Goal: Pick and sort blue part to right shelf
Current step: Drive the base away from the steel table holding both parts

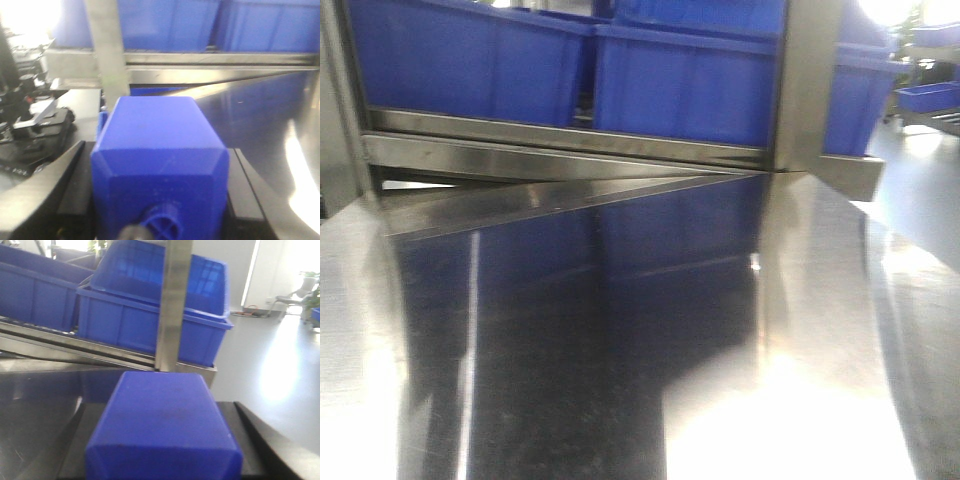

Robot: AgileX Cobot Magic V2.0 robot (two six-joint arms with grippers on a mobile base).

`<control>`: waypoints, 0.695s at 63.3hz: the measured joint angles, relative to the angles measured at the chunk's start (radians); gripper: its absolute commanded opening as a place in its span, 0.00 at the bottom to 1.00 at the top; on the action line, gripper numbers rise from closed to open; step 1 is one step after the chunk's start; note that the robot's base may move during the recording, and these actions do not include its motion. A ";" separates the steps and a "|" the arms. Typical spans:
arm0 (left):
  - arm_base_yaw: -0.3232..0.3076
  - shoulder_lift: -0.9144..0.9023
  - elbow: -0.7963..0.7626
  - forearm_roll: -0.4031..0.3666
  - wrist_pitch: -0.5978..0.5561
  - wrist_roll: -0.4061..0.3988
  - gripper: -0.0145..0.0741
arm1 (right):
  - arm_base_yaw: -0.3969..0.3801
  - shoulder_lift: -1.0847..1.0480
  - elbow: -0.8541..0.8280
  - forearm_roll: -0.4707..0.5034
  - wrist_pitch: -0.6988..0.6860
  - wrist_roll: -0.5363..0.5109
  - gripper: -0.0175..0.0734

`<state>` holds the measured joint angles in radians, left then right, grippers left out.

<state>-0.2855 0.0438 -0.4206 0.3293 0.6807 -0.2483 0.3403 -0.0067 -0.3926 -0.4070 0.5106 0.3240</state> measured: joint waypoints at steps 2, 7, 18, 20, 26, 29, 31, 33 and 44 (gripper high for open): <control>0.000 0.000 0.000 0.000 0.000 0.000 0.52 | 0.000 0.000 0.000 0.000 0.000 0.000 0.46; 0.000 -0.002 0.000 0.000 -0.001 0.000 0.52 | 0.000 0.000 0.000 0.000 0.000 0.000 0.46; 0.000 -0.002 0.000 0.000 -0.001 0.000 0.52 | 0.000 0.003 0.000 -0.002 0.004 0.000 0.46; 0.000 0.000 0.000 0.000 -0.001 0.000 0.52 | 0.000 0.004 0.000 -0.002 0.004 0.000 0.46; 0.000 0.000 0.000 0.000 -0.001 0.000 0.52 | 0.000 0.006 0.000 -0.002 0.004 0.000 0.46; 0.000 0.000 0.000 0.000 -0.001 0.000 0.52 | 0.000 0.006 0.000 -0.002 0.004 0.000 0.46; 0.000 0.001 0.000 0.000 -0.001 0.000 0.52 | 0.000 0.007 0.000 -0.002 0.004 0.000 0.46; 0.000 0.001 0.000 0.000 -0.001 0.000 0.52 | 0.000 0.007 0.000 -0.002 0.004 0.000 0.46; 0.000 0.005 0.000 0.000 -0.001 0.000 0.52 | 0.000 0.007 0.000 -0.002 0.004 0.000 0.46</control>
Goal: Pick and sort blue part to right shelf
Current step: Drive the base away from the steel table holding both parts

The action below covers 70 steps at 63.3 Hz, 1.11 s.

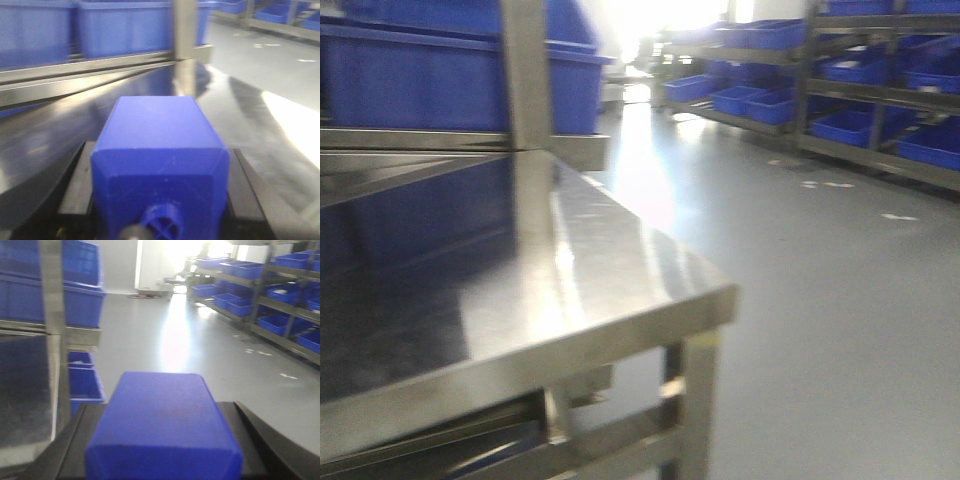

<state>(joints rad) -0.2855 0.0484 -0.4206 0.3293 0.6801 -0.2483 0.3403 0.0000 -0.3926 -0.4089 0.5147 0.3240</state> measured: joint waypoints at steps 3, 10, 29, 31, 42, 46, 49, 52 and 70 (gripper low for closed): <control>0.000 0.000 0.000 0.000 0.000 0.000 0.52 | 0.000 0.000 0.000 0.000 0.000 0.000 0.46; 0.000 0.000 0.000 0.000 0.000 0.000 0.52 | 0.000 0.000 0.000 0.000 0.000 0.000 0.46; 0.000 0.000 0.000 0.000 0.000 0.000 0.52 | 0.000 0.000 0.000 0.000 0.000 -0.002 0.46; 0.000 0.000 0.000 0.000 0.000 0.000 0.52 | 0.000 0.000 0.000 0.000 0.000 -0.002 0.46; 0.000 0.000 0.000 0.000 0.000 0.000 0.52 | 0.000 0.000 0.000 0.000 0.000 -0.002 0.46; 0.000 0.000 0.000 0.000 0.000 0.000 0.52 | 0.000 0.000 0.000 0.000 0.000 -0.002 0.46; 0.000 0.000 0.000 0.000 0.000 0.000 0.52 | 0.000 0.000 0.000 0.000 0.000 -0.002 0.46; 0.000 0.000 0.000 0.000 0.000 0.000 0.52 | 0.000 0.000 0.000 0.000 0.000 -0.002 0.46; 0.000 0.000 0.000 0.000 0.000 0.000 0.52 | 0.000 0.000 0.000 0.000 0.000 -0.002 0.46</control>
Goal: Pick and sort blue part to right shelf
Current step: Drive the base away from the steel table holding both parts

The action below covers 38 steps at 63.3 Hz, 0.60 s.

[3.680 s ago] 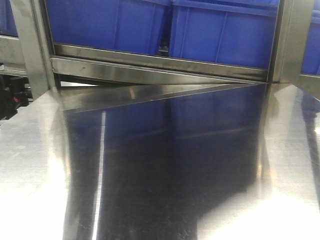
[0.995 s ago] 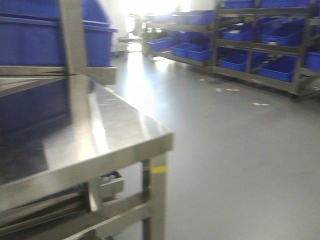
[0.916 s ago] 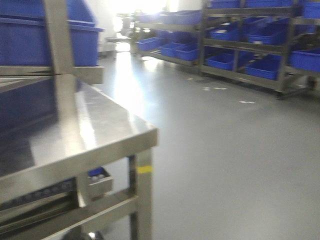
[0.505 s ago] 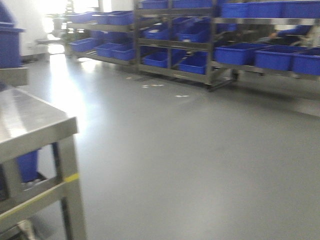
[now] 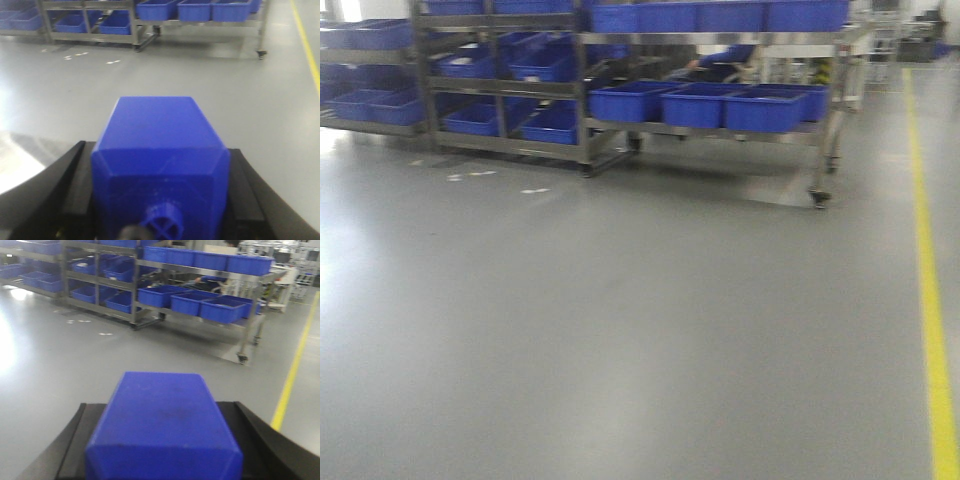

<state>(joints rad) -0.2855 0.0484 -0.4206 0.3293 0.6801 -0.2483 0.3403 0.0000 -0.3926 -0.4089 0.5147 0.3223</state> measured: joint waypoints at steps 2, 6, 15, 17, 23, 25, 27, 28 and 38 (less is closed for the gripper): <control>0.000 0.000 0.000 0.000 0.000 0.000 0.52 | 0.000 0.000 0.000 0.000 0.000 0.000 0.46; 0.000 0.000 0.000 0.000 0.000 0.000 0.52 | 0.000 0.000 0.000 0.000 0.000 0.000 0.46; 0.000 0.000 0.000 0.000 0.000 0.000 0.52 | 0.000 0.000 0.000 0.000 0.000 0.000 0.46; 0.000 0.000 0.000 0.000 0.000 0.000 0.52 | 0.000 0.000 0.000 0.000 0.000 0.000 0.46; 0.000 0.000 0.000 0.000 0.000 0.000 0.52 | 0.000 0.000 0.000 0.000 0.000 0.000 0.46; 0.000 0.000 0.000 0.000 0.000 0.000 0.52 | 0.000 0.000 0.000 0.000 0.000 0.000 0.46; 0.000 0.000 0.000 0.000 0.000 0.000 0.52 | 0.000 0.000 0.000 0.000 0.000 0.000 0.46; 0.000 0.000 0.000 0.000 0.000 0.000 0.52 | 0.000 0.000 0.000 0.000 0.000 0.000 0.46; 0.000 0.000 0.000 0.000 0.000 0.000 0.52 | 0.000 0.000 0.000 0.000 0.000 0.000 0.46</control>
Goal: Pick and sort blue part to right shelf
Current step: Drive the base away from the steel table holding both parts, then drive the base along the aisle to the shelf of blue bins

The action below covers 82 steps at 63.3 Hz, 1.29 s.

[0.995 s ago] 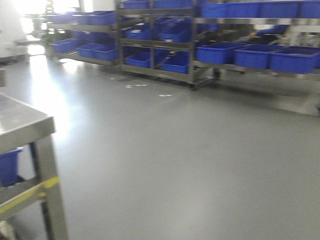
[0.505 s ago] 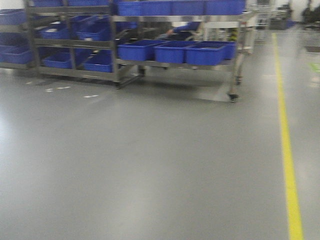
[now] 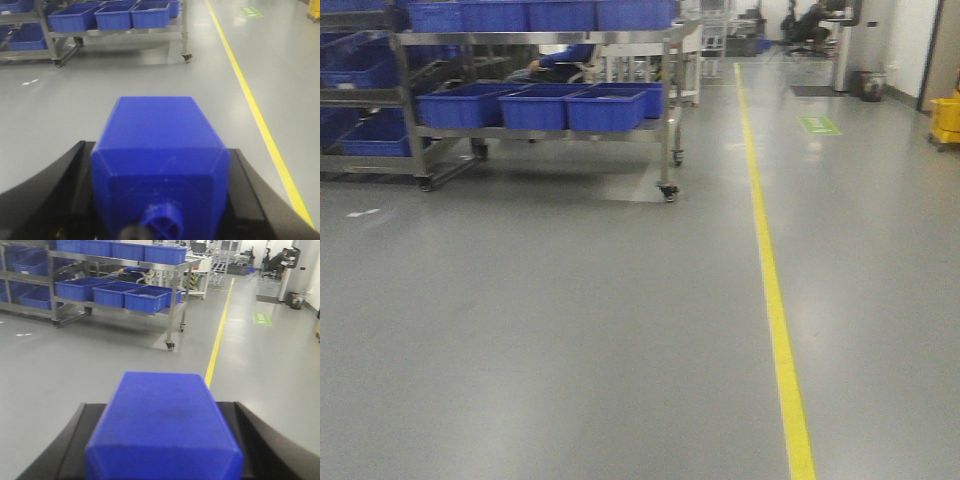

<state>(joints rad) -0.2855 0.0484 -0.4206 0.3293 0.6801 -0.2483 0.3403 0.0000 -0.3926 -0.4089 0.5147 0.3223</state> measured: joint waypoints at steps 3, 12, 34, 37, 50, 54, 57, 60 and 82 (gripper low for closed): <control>0.000 0.000 0.000 0.000 0.000 0.000 0.52 | 0.000 0.000 0.000 0.000 0.000 0.000 0.46; 0.000 0.000 0.000 0.000 0.000 0.000 0.52 | 0.000 0.000 0.000 0.000 0.000 0.000 0.46; 0.000 0.000 0.000 0.000 0.000 0.000 0.52 | 0.000 0.000 0.000 0.000 0.000 0.000 0.46; 0.000 0.000 0.000 0.000 0.000 0.000 0.52 | 0.000 0.000 0.000 0.000 0.000 0.000 0.46; 0.000 0.000 0.000 0.000 -0.002 0.000 0.52 | 0.000 0.000 0.000 0.000 0.000 0.000 0.46; 0.000 0.000 0.000 0.000 -0.002 0.000 0.52 | 0.000 0.000 0.000 0.000 0.000 0.000 0.46; 0.000 0.000 0.000 0.000 -0.002 0.000 0.52 | 0.000 0.000 0.000 0.000 0.000 0.000 0.46; 0.000 0.000 0.000 0.000 -0.002 0.000 0.52 | 0.000 0.000 0.000 0.000 0.000 0.000 0.46; 0.000 0.000 0.000 0.000 -0.004 0.000 0.52 | 0.000 0.000 0.000 0.000 0.000 0.000 0.46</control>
<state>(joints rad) -0.2855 0.0484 -0.4206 0.3293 0.6765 -0.2483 0.3403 0.0000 -0.3926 -0.4089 0.5147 0.3223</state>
